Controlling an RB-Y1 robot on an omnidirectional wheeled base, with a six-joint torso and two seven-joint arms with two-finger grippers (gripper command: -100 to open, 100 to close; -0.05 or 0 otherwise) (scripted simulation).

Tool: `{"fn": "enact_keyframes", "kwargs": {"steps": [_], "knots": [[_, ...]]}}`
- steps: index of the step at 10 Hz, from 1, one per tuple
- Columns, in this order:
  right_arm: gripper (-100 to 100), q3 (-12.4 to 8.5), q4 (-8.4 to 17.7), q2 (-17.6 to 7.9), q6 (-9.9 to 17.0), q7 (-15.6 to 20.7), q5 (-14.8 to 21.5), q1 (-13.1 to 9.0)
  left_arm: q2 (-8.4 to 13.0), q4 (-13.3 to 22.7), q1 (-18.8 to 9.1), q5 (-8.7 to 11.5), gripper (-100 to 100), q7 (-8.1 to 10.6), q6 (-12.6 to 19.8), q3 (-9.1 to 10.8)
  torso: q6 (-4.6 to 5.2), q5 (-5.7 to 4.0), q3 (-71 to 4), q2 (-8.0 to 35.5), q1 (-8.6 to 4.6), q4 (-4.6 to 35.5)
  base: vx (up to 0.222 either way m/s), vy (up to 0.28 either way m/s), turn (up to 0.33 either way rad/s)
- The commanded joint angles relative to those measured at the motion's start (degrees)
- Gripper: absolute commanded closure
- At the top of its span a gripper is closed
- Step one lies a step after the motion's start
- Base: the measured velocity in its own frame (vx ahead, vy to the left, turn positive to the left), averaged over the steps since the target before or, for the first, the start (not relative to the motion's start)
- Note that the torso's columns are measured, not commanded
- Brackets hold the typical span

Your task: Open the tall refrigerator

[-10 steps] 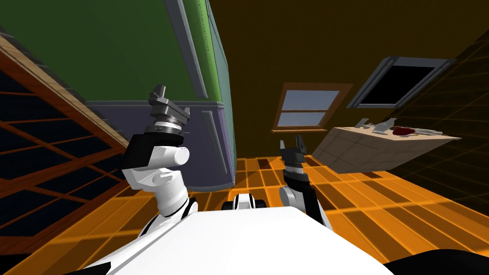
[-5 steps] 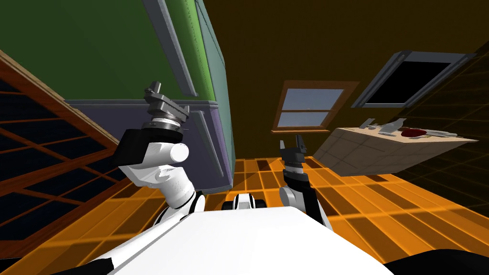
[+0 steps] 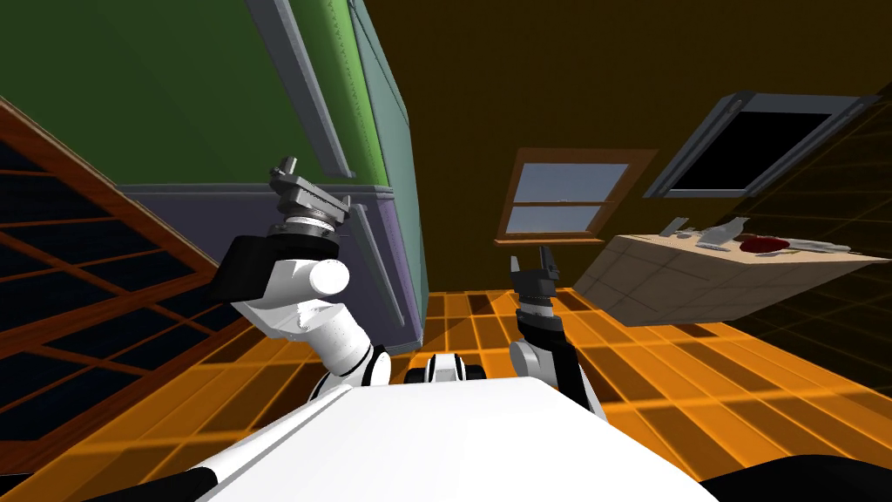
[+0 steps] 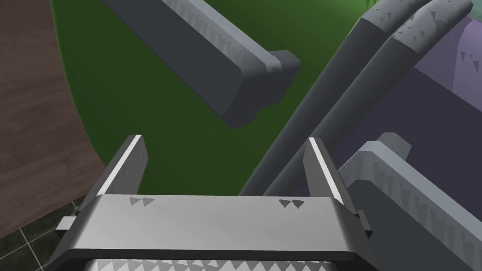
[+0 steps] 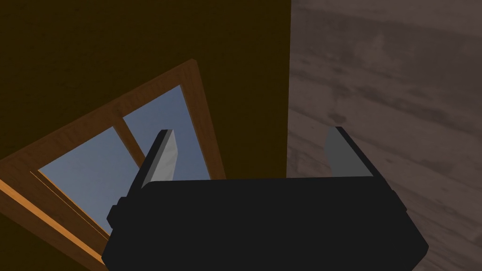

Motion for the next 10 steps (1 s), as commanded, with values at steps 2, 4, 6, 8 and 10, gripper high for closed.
{"fn": "enact_keyframes", "kwargs": {"steps": [2, 4, 6, 8, 10], "knots": [[0, 0.00, 0.00, 0.00, 0.00, 0.00, 0.00, 0.01, 0.40, -0.45, -2.44, -0.55, -100, 0.12, 2.69, 0.43, -0.10, -0.02, -0.01, 0.01, 0.08, 0.13, 0.040, 0.008, 0.015], [0, 0.00, 0.00, 0.00, 0.00, 0.00, 0.00, 0.01, 0.94, -0.83, -4.88, -1.12, -100, 0.24, 5.40, 0.82, -0.11, 0.01, 0.04, 0.12, 0.14, 0.16, 0.053, 0.013, 0.017], [0, 0.00, 0.00, 0.00, 0.00, 0.00, 0.00, 0.01, 1.00, -0.86, -4.79, -0.98, -100, 0.28, 5.30, 0.87, -0.11, -0.01, -0.08, 0.00, 0.17, 0.16, 0.031, 0.008, 0.007], [0, 0.00, 0.00, 0.00, 0.00, 0.00, 0.00, -0.01, 0.40, -0.45, -2.44, -0.55, 100, 0.12, 2.69, 0.43, -0.11, 0.01, 0.09, 0.22, 0.13, 0.18, -0.054, -0.010, -0.024], [0, 0.00, 0.00, 0.00, 0.00, 0.00, 0.00, -0.01, -0.13, -0.08, -0.01, 0.01, 100, 0.01, -0.01, 0.04, -0.14, -0.02, 0.18, 0.30, 0.05, 0.25, -0.053, -0.017, -0.014]]}}
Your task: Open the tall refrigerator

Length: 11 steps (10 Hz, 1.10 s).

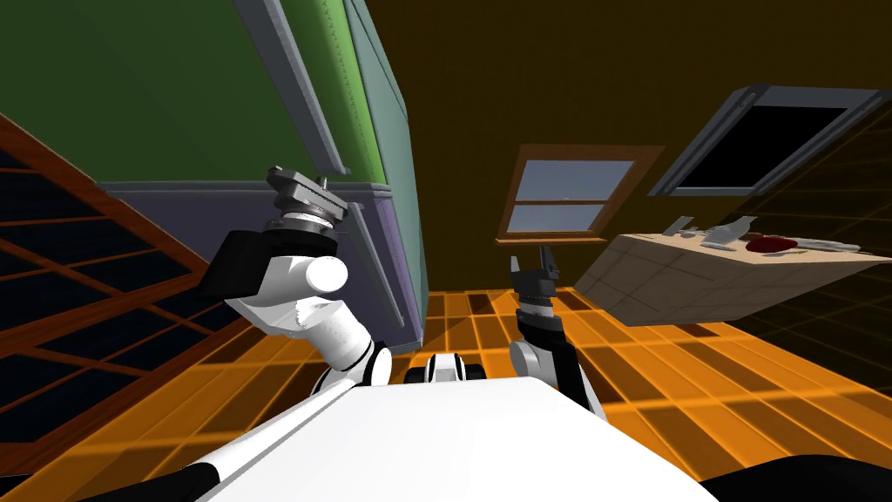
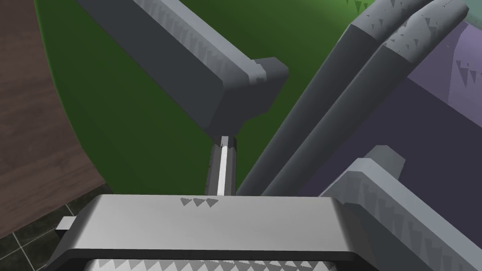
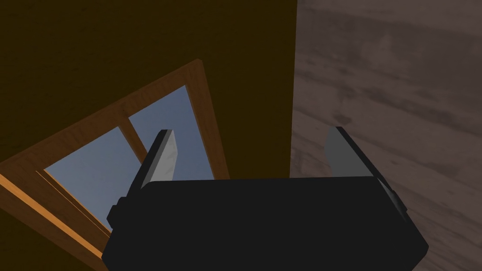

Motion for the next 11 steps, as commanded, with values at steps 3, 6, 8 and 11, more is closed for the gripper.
{"fn": "enact_keyframes", "kwargs": {"steps": [3, 6, 8, 11], "knots": [[0, 0.00, 0.00, 0.00, 0.00, 0.00, 0.00, 0.01, 3.69, 0.33, 0.98, 0.26, -100, -0.23, -1.18, -0.11, -0.01, 0.01, -0.09, -0.14, 0.06, -0.03, -0.010, -0.003, 0.001], [0, 0.00, 0.00, 0.00, 0.00, 0.00, 0.00, 0.01, 7.11, 0.64, 0.54, -0.04, -100, -0.67, -0.75, -0.19, 0.00, 0.00, -0.03, -0.04, 0.00, 0.00, 0.004, -0.007, 0.011], [0, 0.00, 0.00, 0.00, 0.00, 0.00, 0.00, 0.01, 8.21, 1.90, -1.24, -1.25, -100, -2.45, 1.01, -0.54, -0.01, 0.00, -0.01, -0.01, 0.00, 0.01, 0.004, -0.024, 0.049], [0, 0.00, 0.00, 0.00, 0.00, 0.00, 0.00, 0.01, 7.48, 3.96, -3.98, -3.13, -100, -5.23, 3.70, -1.10, 0.00, -0.03, -0.02, -0.03, -0.07, 0.00, 0.004, -0.060, 0.075]]}}
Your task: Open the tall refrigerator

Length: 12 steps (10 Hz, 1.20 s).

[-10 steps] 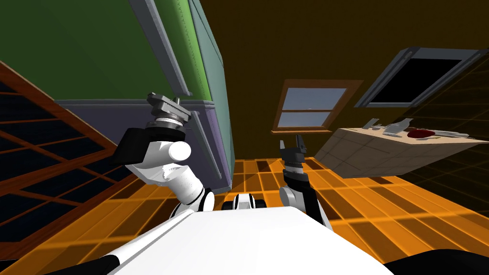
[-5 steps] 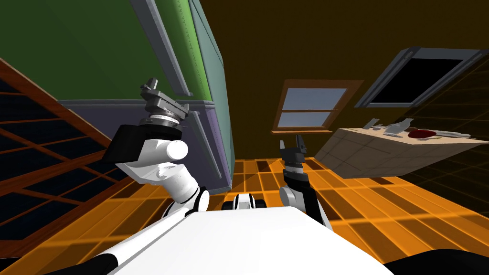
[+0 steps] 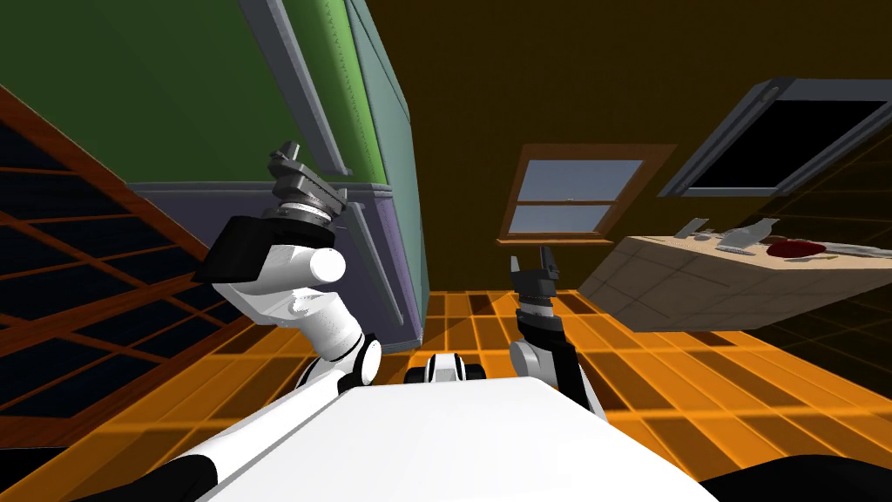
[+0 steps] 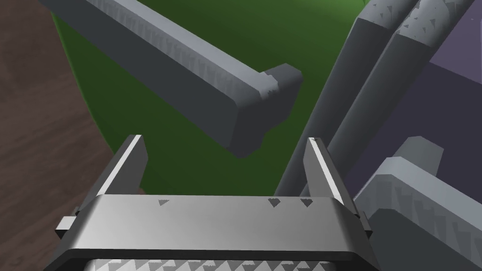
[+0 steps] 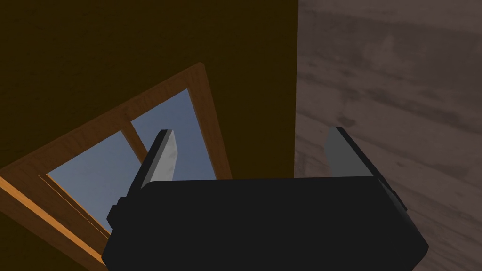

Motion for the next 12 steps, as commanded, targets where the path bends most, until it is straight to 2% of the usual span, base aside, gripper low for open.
{"fn": "enact_keyframes", "kwargs": {"steps": [1, 2, 3, 7, 8, 9, 12], "knots": [[0, 0.00, 0.00, 0.00, 0.00, 0.00, 0.00, 0.00, 0.62, 1.73, -2.30, -1.48, -100, -2.50, 2.48, -0.38, -0.01, 0.02, 0.00, 0.00, 0.07, 0.01, 0.010, -0.055, 0.060], [0, 0.00, 0.00, 0.00, 0.00, 0.00, 0.00, 0.00, 1.69, 2.49, -3.21, -2.11, -100, -3.45, 3.38, -0.57, -0.01, 0.04, -0.01, -0.02, 0.13, 0.00, 0.014, -0.049, 0.060], [0, 0.00, 0.00, 0.00, 0.00, 0.00, 0.00, 0.00, 1.08, 1.93, -2.62, -1.76, -100, -2.77, 2.76, -0.50, -0.01, 0.05, -0.02, -0.03, 0.15, -0.01, 0.007, -0.022, 0.014], [0, -0.01, 0.00, -0.01, 0.00, 0.00, 0.00, 0.01, 2.93, 2.31, -7.66, -2.29, -100, -3.04, 7.77, 0.01, -0.01, 0.05, -0.05, -0.08, 0.14, -0.03, 0.048, 0.013, -0.002], [0, -0.01, 0.00, -0.01, 0.00, 0.00, 0.00, 0.01, 2.65, 1.98, -6.79, -2.17, -100, -3.03, 7.03, -0.06, -0.01, 0.03, -0.03, -0.05, 0.09, -0.01, 0.029, 0.008, 0.000], [0, -0.01, 0.00, -0.01, 0.00, 0.00, 0.00, 0.00, 2.14, 2.18, -5.47, -2.10, 100, -3.01, 5.63, -0.23, -0.01, 0.02, 0.04, 0.07, 0.05, 0.01, -0.020, -0.007, 0.011], [0, -0.01, 0.01, -0.01, 0.00, 0.00, 0.00, -0.01, 1.15, 2.00, -2.72, -1.85, 100, -2.98, 2.95, -0.52, 0.16, 0.23, 0.18, -0.06, -0.08, -0.38, -0.049, 0.002, 0.010]]}}
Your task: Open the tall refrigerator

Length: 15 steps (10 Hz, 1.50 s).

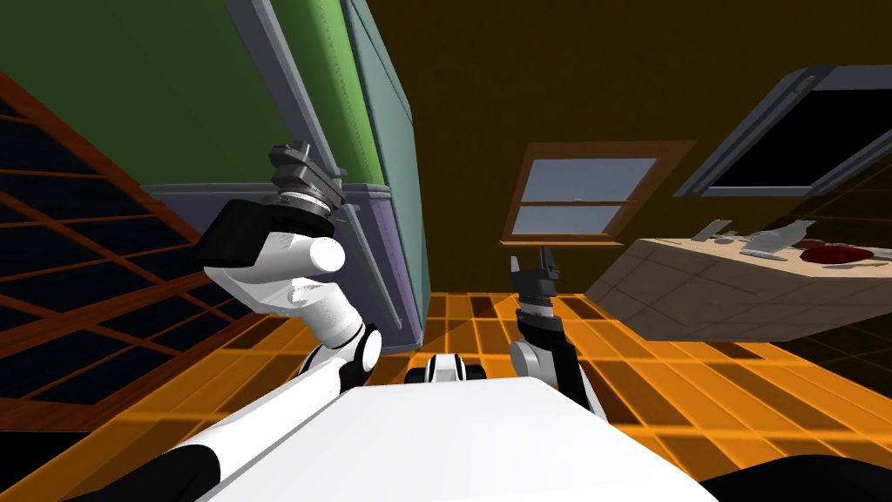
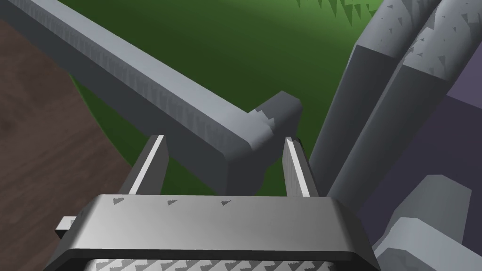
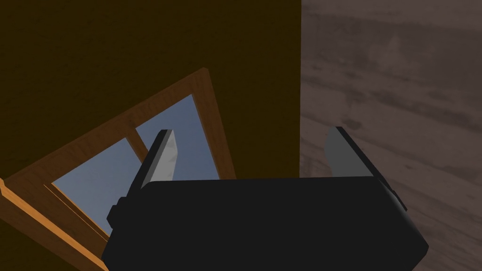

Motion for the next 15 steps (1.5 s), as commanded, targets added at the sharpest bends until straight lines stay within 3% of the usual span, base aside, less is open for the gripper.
{"fn": "enact_keyframes", "kwargs": {"steps": [1, 3, 4, 10, 11, 13, 14, 15], "knots": [[0, 0.00, 0.00, 0.00, 0.00, 0.00, 0.00, 0.00, -0.14, -0.42, 0.81, 0.18, 100, -0.02, -0.66, 0.03, 0.05, 0.01, -0.07, -0.14, -0.08, -0.11, -0.035, 0.006, 0.016], [0, 0.00, 0.00, -0.01, 0.00, 0.00, 0.00, -0.01, 1.17, 0.89, 0.40, 3.49, 100, -0.18, -0.61, 0.91, 0.07, -0.15, -0.21, -0.06, 0.21, 0.16, -0.202, 0.131, -0.207], [0, -0.01, 0.01, -0.01, 0.00, 0.00, 0.00, -0.03, 1.17, 0.89, 0.40, 3.49, 100, -0.18, -0.61, 0.91, 0.04, -0.06, 0.08, 0.27, 0.28, 0.20, -0.209, 0.171, -0.124], [0, -0.02, 0.01, -0.02, 0.01, 0.00, 0.00, -0.03, 5.03, 5.09, -1.20, 13.38, 100, -0.50, -0.16, 3.46, -0.47, 0.10, -0.21, 0.05, 0.92, 0.55, -0.330, 0.211, -0.224], [0, -0.01, 0.01, -0.02, 0.01, 0.00, 0.00, -0.03, 5.03, 5.09, -1.20, 13.38, 100, -0.50, -0.16, 3.46, -0.44, 0.03, -0.34, -0.04, 0.77, 0.57, -0.288, 0.095, -0.072], [0, -0.01, 0.01, -0.01, 0.00, 0.00, 0.00, -0.01, 6.31, 6.48, -1.74, 16.68, 100, -0.61, -0.01, 4.31, -0.33, -0.13, -0.42, -0.14, 0.50, 0.55, -0.282, 0.106, -0.151], [0, -0.01, 0.01, -0.02, 0.01, 0.00, 0.00, -0.02, 5.91, 6.25, -1.47, 15.72, 100, -0.64, 0.20, 3.88, -0.21, -0.15, -0.27, 0.06, 0.47, 0.54, -0.150, 0.061, -0.060], [0, -0.01, 0.00, -0.01, 0.00, 0.00, 0.00, 0.01, 6.55, 7.38, -1.45, 17.72, 100, -1.50, -0.22, 4.65, -0.28, -0.22, -0.40, -0.25, 0.20, 0.49, -0.191, 0.116, -0.207]]}}
